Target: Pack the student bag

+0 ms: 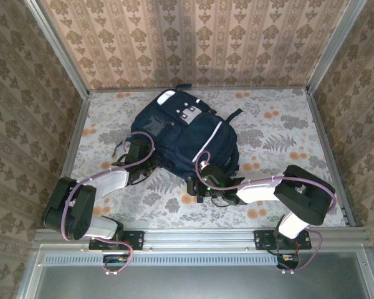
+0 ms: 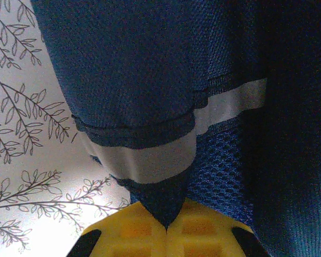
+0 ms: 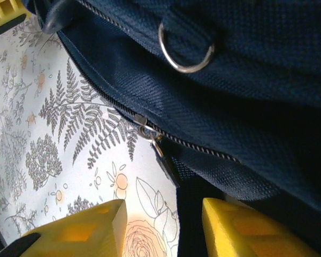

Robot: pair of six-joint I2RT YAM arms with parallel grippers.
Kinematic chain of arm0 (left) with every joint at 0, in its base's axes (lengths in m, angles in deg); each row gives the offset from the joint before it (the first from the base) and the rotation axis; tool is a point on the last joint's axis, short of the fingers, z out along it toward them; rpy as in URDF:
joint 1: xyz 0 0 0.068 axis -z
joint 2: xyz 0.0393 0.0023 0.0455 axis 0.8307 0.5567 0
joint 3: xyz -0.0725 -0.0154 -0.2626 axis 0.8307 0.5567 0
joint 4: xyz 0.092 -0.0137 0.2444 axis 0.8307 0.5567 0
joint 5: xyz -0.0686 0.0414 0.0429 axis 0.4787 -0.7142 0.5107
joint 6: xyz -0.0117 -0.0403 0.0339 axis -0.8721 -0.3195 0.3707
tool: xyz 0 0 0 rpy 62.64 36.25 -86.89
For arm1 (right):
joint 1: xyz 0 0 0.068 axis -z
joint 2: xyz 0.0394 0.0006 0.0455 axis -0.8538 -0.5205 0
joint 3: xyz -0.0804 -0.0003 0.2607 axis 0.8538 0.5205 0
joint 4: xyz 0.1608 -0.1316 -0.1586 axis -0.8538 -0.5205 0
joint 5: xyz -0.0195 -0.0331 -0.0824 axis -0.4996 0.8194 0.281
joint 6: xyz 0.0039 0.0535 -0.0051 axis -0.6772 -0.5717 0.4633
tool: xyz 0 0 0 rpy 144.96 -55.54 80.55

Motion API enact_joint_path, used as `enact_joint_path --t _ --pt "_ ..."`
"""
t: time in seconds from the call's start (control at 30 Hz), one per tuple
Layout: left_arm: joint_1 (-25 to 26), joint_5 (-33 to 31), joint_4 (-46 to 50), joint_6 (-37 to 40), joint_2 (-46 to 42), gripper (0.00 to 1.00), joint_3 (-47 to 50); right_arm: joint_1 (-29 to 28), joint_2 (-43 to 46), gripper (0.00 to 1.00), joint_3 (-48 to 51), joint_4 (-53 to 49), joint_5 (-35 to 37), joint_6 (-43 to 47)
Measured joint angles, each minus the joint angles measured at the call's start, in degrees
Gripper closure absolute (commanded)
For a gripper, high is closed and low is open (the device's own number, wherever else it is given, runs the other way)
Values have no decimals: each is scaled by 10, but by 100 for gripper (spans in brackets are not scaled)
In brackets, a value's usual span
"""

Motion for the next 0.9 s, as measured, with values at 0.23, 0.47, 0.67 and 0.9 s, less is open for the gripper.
enact_joint_path --t 0.23,0.47,0.67,0.9 --pt "0 -3 -4 0 0 100 0 -10 -26 63 -23 -1 50 -24" --pt "-3 -8 -13 0 4 100 0 -10 -48 75 -33 2 84 -45" --pt "-4 -11 -24 0 16 100 0 -11 -61 87 -41 16 94 -55" --pt "-4 -11 -26 0 17 100 0 -13 -56 99 -42 11 98 -37"
